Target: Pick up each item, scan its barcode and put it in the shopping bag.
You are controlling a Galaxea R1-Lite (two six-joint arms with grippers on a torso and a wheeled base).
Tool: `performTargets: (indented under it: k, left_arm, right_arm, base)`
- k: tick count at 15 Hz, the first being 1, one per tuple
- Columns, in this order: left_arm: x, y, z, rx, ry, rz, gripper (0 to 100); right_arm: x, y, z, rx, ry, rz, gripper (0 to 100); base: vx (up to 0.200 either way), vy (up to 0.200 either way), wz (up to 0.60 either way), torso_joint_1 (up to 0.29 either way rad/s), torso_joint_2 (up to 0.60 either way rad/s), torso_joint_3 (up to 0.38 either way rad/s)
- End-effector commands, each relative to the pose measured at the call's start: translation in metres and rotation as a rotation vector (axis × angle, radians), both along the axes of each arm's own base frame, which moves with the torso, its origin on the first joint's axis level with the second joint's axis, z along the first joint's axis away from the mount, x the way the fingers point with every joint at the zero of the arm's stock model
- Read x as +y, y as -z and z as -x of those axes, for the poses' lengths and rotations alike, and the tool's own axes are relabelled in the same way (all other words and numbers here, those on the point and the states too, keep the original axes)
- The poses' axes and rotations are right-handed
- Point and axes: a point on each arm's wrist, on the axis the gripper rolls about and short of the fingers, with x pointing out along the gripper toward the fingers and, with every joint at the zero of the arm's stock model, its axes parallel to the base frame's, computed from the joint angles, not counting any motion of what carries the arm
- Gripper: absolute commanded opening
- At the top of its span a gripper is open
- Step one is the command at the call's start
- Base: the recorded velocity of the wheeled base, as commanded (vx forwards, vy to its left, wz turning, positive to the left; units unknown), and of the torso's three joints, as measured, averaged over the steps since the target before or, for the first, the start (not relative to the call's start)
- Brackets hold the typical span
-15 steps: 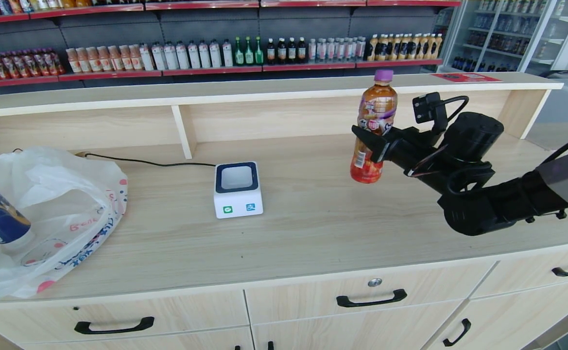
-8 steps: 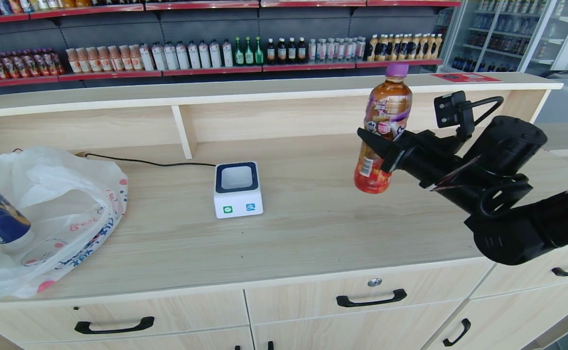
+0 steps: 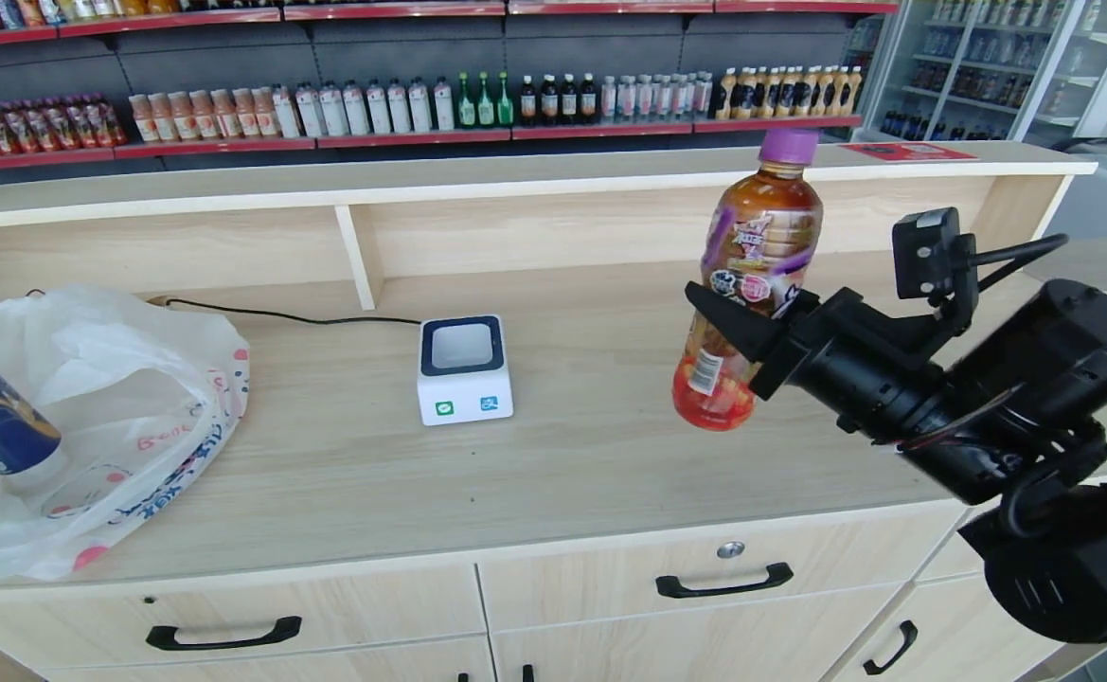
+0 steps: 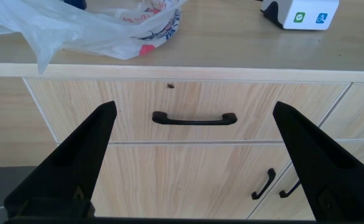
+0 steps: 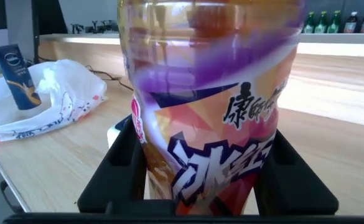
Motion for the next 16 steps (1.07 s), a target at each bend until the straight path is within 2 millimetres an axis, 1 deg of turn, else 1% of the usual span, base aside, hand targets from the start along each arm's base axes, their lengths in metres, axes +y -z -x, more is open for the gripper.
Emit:
performTargets:
  k: [1,5,6,8,9,10,12,14,15,16]
  left_arm:
    - [0.000,0.000,0.000,-0.001,0.000,0.000,100]
    - [0.000,0.000,0.000,-0.001,0.000,0.000,100]
    - [0.000,0.000,0.000,-0.001,0.000,0.000,100]
    - [0.000,0.000,0.000,-0.001,0.000,0.000,100]
    - [0.000,0.000,0.000,-0.001,0.000,0.000,100]
    - [0.000,0.000,0.000,-0.001,0.000,0.000,100]
    - [0.000,0.000,0.000,-0.001,0.000,0.000,100]
    - [0.000,0.000,0.000,-0.001,0.000,0.000,100]
    - [0.000,0.000,0.000,-0.001,0.000,0.000,100]
    - [0.000,0.000,0.000,-0.001,0.000,0.000,100]
  right_arm:
    - [0.006,-0.004,0.022,-0.018,-0.052,-0.008,0]
    - [0.012,-0.005,0.043,-0.036,-0.108,-0.017,0]
    - [0.018,-0.003,0.053,-0.027,-0.146,-0.013,0]
    - [0.030,-0.003,0.067,-0.026,-0.212,-0.012,0]
    - [0.030,-0.003,0.067,-0.026,-0.212,-0.012,0]
    - [0.037,-0.006,0.072,-0.032,-0.249,-0.024,0]
    - [0.040,-0.012,0.071,-0.017,-0.277,-0.066,0]
    - [0.050,-0.023,0.081,0.034,-0.375,-0.156,0]
    - [0.055,-0.031,0.090,0.061,-0.438,-0.208,0]
    - [0.057,-0.035,0.091,0.070,-0.463,-0.234,0]
  base:
    - [0.000,0.000,0.00,0.000,0.00,0.000]
    - [0.000,0.000,0.00,0.000,0.00,0.000]
    - [0.000,0.000,0.00,0.000,0.00,0.000]
    - [0.000,0.000,0.00,0.000,0.00,0.000]
    - [0.000,0.000,0.00,0.000,0.00,0.000]
    - [0.000,0.000,0.00,0.000,0.00,0.000]
    - [0.000,0.000,0.00,0.000,0.00,0.000]
    - [0.000,0.000,0.00,0.000,0.00,0.000]
    - [0.000,0.000,0.00,0.000,0.00,0.000]
    - [0.000,0.000,0.00,0.000,0.00,0.000]
